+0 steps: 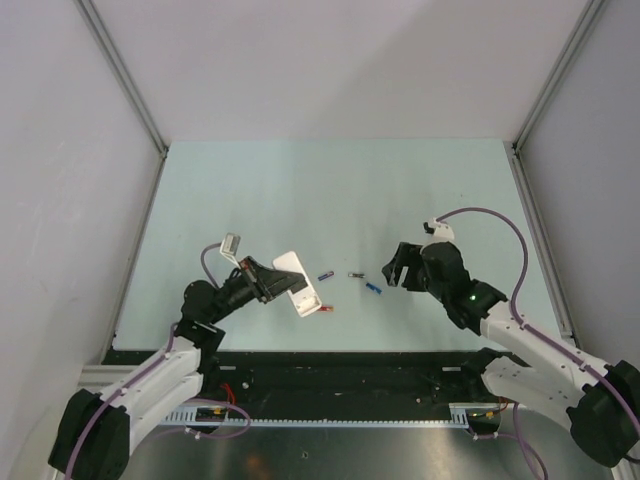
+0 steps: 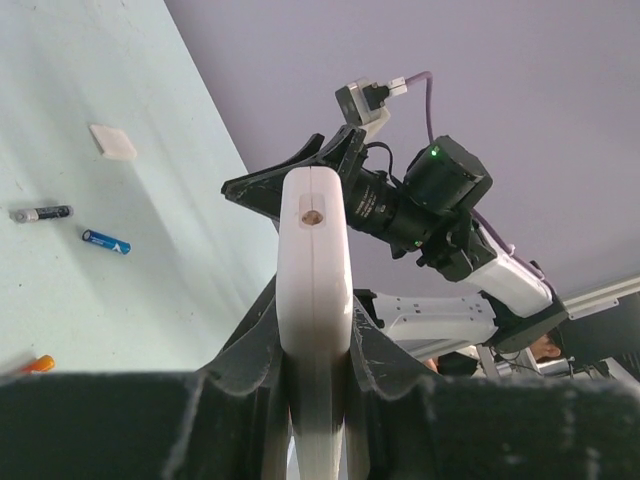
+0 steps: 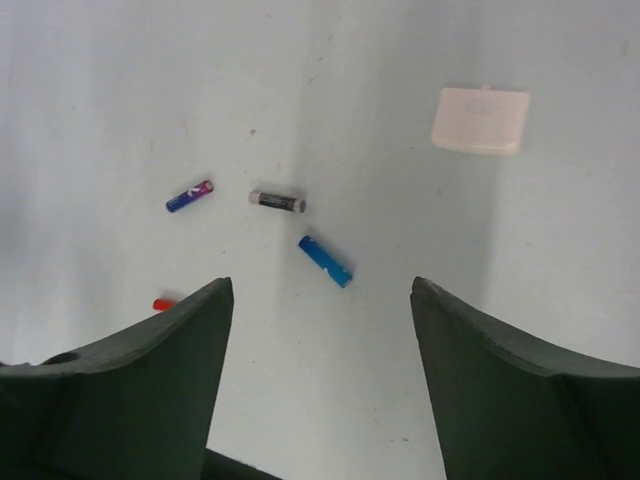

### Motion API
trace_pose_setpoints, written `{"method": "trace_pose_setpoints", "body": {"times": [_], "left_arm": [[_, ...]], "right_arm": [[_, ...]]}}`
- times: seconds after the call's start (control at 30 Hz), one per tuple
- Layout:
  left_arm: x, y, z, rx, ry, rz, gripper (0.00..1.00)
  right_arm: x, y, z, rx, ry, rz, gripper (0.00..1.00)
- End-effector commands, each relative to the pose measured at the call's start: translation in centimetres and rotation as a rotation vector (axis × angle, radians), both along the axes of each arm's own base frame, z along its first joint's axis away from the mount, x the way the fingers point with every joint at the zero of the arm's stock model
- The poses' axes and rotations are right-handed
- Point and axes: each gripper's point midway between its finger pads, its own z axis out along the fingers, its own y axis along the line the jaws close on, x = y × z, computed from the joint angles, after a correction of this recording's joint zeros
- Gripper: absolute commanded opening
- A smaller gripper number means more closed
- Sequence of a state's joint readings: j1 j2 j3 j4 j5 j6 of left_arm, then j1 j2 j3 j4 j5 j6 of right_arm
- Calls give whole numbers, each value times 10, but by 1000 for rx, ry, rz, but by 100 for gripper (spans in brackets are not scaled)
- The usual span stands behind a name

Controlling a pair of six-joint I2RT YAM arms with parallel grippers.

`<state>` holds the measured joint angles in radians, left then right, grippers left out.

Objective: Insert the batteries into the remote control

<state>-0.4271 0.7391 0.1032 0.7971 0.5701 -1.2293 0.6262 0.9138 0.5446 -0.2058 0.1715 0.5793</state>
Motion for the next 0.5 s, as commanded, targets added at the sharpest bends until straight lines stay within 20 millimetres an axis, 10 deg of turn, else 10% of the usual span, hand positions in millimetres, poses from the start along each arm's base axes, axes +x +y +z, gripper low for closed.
{"method": "trace_pose_setpoints", "body": {"times": [0.0, 0.2, 0.47], "left_arm": [[2, 4, 8, -11, -52, 26, 0], [1, -3, 0, 4, 8, -29, 0], [2, -14, -2, 31, 53, -109, 0]], "right_arm": [[2, 18, 13, 62, -32, 51, 71], [0, 18, -5, -51, -2, 87, 49], [-1, 41, -21, -372, 3, 222, 52]]}}
